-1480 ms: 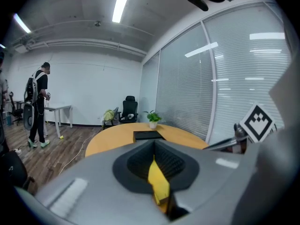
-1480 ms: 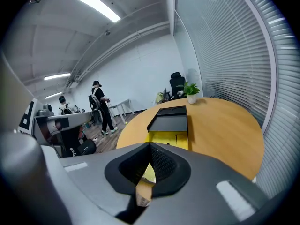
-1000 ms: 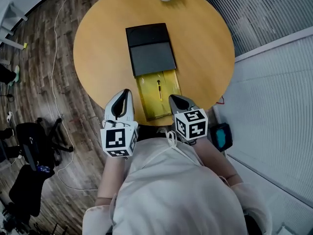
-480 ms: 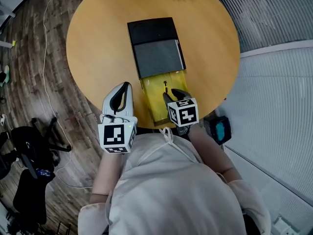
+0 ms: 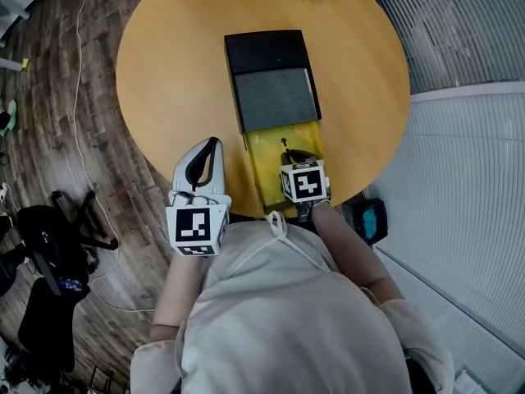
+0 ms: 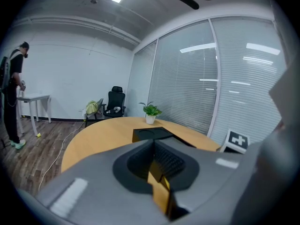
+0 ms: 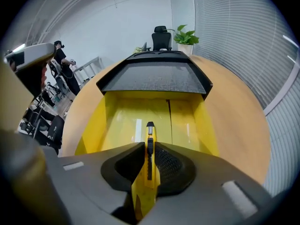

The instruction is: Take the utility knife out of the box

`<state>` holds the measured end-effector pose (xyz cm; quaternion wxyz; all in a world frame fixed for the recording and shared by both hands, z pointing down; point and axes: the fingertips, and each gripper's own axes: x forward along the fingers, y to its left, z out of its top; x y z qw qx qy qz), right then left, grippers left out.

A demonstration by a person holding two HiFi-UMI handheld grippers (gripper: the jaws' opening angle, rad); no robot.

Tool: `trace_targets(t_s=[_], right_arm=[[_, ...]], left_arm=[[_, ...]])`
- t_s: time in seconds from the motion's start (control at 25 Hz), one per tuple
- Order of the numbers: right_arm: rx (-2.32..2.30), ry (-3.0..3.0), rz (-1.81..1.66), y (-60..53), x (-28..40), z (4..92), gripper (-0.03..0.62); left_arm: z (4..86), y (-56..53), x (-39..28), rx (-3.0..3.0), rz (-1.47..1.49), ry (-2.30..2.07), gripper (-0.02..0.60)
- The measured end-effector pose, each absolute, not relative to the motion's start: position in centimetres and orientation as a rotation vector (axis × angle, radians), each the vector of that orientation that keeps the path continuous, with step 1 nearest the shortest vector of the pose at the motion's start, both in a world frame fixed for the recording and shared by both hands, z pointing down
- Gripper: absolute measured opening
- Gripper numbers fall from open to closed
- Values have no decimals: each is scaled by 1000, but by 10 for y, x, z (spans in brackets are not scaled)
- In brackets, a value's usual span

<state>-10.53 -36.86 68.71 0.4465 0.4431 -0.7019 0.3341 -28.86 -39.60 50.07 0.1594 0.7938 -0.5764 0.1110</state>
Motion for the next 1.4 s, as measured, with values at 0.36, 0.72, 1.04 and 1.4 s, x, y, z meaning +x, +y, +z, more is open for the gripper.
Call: trace_targets(t_s=[0.36, 0.72, 1.04, 1.4], right_arm=[[1090, -1754, 809, -368, -104, 689, 64], [1164, -1895, 828, -380, -107, 633, 64], [1257, -2124, 714, -403, -120, 536, 64], [1383, -2370, 497, -410, -131, 431, 64]], left_arm=[[501, -393, -286, 2280, 342, -1643, 6], [476, -395, -285, 2321, 304, -1683, 6], [438, -395, -275, 2410, 256, -1712, 6], [384, -398, -280, 2477, 143, -1780, 6]])
